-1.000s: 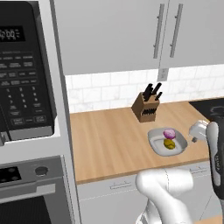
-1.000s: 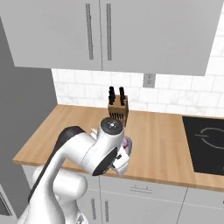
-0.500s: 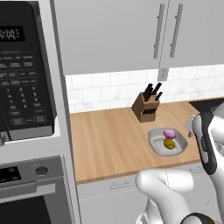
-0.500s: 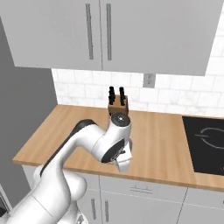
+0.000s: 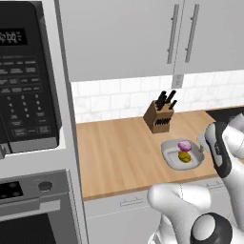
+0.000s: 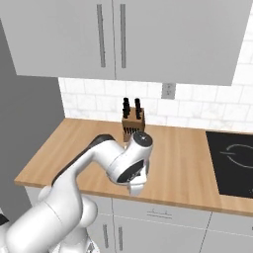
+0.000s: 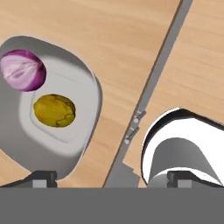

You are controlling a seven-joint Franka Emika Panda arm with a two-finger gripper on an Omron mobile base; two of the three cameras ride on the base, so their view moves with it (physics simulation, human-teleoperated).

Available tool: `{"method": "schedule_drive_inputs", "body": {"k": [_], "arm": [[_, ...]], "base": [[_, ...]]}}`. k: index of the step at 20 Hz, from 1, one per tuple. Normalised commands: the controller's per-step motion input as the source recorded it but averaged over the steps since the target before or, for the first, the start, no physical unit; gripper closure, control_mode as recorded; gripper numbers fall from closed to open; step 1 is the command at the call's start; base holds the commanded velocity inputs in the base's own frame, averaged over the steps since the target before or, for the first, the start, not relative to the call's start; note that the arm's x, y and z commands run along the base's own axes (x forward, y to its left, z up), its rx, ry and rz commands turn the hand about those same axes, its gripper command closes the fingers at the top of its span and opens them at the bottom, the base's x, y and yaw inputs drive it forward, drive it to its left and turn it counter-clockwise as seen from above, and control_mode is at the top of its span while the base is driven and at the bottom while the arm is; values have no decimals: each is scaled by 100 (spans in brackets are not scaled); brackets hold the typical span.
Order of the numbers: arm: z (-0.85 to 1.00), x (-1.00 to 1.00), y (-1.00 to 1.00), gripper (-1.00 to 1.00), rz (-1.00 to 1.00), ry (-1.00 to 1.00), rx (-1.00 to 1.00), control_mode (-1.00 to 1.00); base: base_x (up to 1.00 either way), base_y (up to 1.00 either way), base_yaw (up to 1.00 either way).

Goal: Take the meat container that has the fish and place it on the second highest rack of the freezer. Then take the vegetable container that has the lemon and onion and place it on the highest rack of the freezer.

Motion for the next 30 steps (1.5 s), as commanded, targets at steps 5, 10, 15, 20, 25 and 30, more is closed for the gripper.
{"method": "schedule_drive_inputs", "body": {"k": [5, 10, 15, 20, 25, 30], "arm": [[-29, 2, 26, -100, -7, 5, 0, -100], [-30, 5, 2, -100, -12, 0, 0, -100], [-27, 15, 9, -100, -11, 0, 0, -100], [-11, 39, 7, -100, -4, 0, 0, -100], [-29, 30, 0, -100, -4, 3, -1, -100], [-20, 2, 1, -100, 0, 1, 0, -100]], "base": [[0, 0, 0], [0, 0, 0], [0, 0, 0], [0, 0, 0], [0, 0, 0], [0, 0, 0]]}}
